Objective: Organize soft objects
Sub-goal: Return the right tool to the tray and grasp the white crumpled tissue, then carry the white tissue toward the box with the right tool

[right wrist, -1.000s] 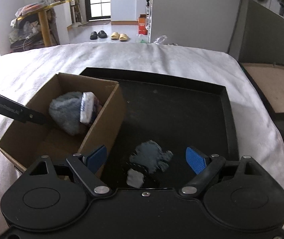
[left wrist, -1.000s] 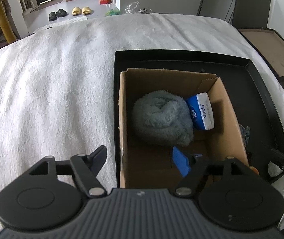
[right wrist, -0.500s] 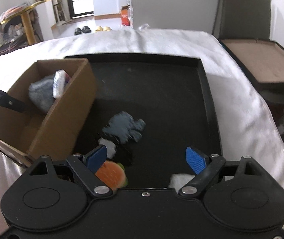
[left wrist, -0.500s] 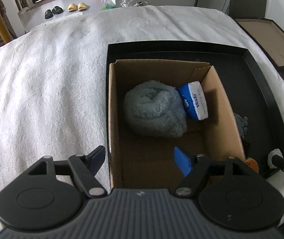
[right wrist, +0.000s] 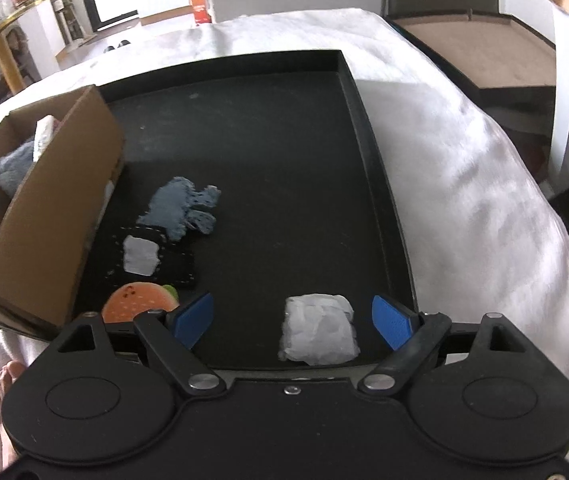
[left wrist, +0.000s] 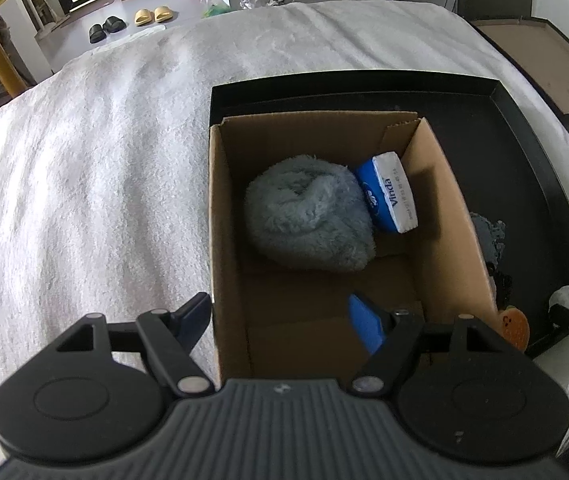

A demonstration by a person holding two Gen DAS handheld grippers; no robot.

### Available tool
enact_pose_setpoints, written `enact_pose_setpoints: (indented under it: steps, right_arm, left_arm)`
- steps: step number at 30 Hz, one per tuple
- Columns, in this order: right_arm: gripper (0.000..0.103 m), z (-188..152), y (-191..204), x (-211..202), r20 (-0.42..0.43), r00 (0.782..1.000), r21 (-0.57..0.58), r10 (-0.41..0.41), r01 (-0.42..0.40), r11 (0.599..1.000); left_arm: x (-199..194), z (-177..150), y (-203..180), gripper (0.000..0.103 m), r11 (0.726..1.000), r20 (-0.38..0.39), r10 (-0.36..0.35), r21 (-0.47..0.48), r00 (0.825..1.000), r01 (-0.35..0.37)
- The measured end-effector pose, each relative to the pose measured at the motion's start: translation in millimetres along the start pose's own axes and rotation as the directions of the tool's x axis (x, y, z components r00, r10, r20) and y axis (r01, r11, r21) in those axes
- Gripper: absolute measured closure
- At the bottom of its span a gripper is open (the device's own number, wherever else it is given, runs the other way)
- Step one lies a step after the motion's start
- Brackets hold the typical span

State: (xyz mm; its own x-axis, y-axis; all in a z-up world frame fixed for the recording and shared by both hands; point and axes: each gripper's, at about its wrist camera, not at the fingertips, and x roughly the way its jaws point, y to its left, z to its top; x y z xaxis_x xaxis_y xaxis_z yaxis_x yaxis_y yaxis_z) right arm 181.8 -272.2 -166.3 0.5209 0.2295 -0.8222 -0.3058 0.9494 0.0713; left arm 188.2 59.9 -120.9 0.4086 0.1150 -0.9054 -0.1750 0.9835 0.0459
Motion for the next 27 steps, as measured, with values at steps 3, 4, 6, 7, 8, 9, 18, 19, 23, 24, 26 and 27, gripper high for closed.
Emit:
enact_pose_setpoints:
  steps: [3,4,6,7,8,9,18,19,23,24,26,27]
  right_arm:
    - [0.029,-2.4,-4.9,7.5,-0.027,1.0,0.008,-0.004,0.004,1.0]
    - [0.033,-2.5,-6.2,9.5,-0.036,0.999,0.007,-0.005,0.005,1.0]
    - [0.052,-3.8,-10.1,12.9,-0.055,0.998,0.015,-0.005,0.006,1.0]
    - [0.065,-4.3,-12.3,13.5,-0.061,0.998,0.026,-0.001,0.002,1.0]
    - [0.065,-4.9,-14.4,13.1,-0.061,0.998,0.036,0.005,-0.003,0.999]
    - [0.065,-5.2,-15.6,12.0,-0.055,0.998,0.037,0.006,-0.004,0.999]
    - [0.066,3.4,-13.6,0.5,-0.024,1.0,0.022,0.008,-0.008,1.0]
    - [0.066,5.0,-12.3,-1.0,-0.02,1.0,0.019,0.008,-0.007,1.0]
    - [0.066,13.8,-4.6,-9.4,0.006,1.0,0.001,0.005,-0.005,1.0]
    - [0.066,15.7,-2.8,-11.2,0.011,1.0,-0.001,0.007,-0.007,1.0]
    - [0.066,19.5,0.9,-15.2,0.024,1.0,-0.004,0.015,-0.014,1.0]
    - [0.066,21.3,3.1,-17.6,0.033,0.999,-0.007,0.018,-0.018,1.0]
  left_arm:
    - [-0.4,0.9,-2.0,0.029,1.0,0.0,0.005,0.004,1.0,-0.005]
    - [-0.2,0.7,-1.9,0.029,1.0,-0.001,0.008,0.004,1.0,-0.008]
    - [0.2,0.8,-2.7,0.028,1.0,-0.003,0.012,0.004,1.0,-0.012]
    - [0.6,0.8,-3.0,0.028,1.0,-0.003,0.013,0.005,1.0,-0.013]
    - [1.4,0.9,-3.2,0.028,1.0,-0.004,0.014,0.005,1.0,-0.014]
    - [1.7,0.7,-3.2,0.028,1.0,-0.005,0.014,0.004,1.0,-0.014]
    - [1.4,0.4,-0.4,0.028,1.0,-0.002,-0.002,-0.008,1.0,0.002]
    - [1.6,0.3,0.0,0.028,1.0,-0.001,-0.005,-0.009,1.0,0.005]
    - [0.8,-0.9,2.3,0.028,1.0,0.001,-0.013,-0.005,1.0,0.013]
    - [0.2,-1.2,3.1,0.028,1.0,0.001,-0.016,-0.005,1.0,0.016]
    - [-1.2,-1.9,4.8,0.028,1.0,0.004,-0.018,-0.007,1.0,0.018]
    - [-1.9,-2.5,5.9,0.028,1.0,0.007,-0.017,-0.01,1.0,0.017]
